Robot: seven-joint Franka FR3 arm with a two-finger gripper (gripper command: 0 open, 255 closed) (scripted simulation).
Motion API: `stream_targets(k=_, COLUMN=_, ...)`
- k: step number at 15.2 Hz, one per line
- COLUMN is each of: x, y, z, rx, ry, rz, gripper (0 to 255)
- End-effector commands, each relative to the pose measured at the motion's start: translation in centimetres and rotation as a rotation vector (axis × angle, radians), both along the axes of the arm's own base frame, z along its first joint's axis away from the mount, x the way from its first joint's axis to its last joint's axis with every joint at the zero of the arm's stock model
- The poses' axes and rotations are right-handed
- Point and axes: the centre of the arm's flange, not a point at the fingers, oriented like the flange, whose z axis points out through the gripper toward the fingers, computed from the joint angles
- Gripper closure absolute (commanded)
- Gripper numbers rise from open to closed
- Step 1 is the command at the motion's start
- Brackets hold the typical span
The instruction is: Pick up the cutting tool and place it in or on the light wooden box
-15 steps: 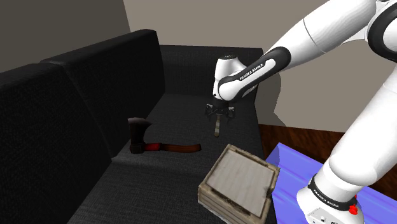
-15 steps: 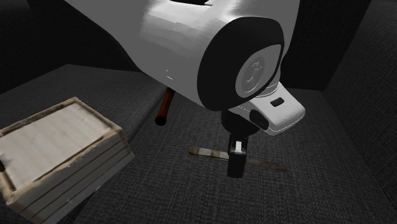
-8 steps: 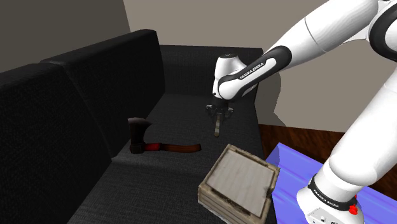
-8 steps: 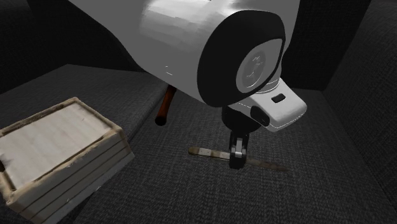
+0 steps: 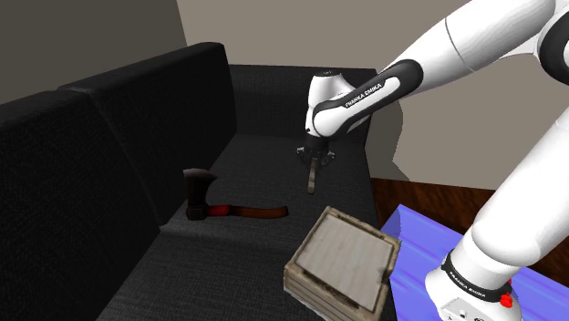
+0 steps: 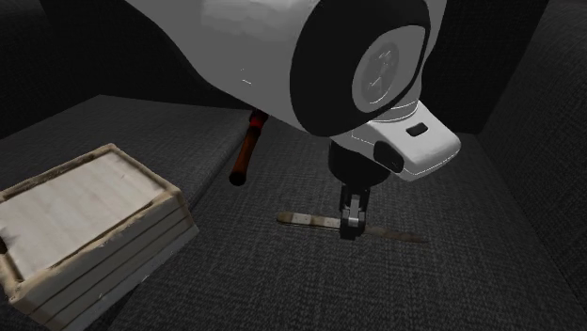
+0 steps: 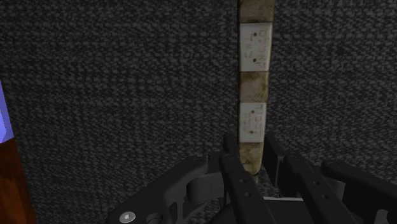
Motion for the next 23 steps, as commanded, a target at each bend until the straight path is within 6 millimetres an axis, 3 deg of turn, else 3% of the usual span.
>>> stream_targets(k=1, x=0.0, y=0.0, z=1.0, rx=0.000, ry=0.001, rz=0.000, gripper=255)
stream_targets(k=23, x=0.0, y=0.0, z=12.6, rx=0.000, ry=0.001, rz=0.000, gripper=255)
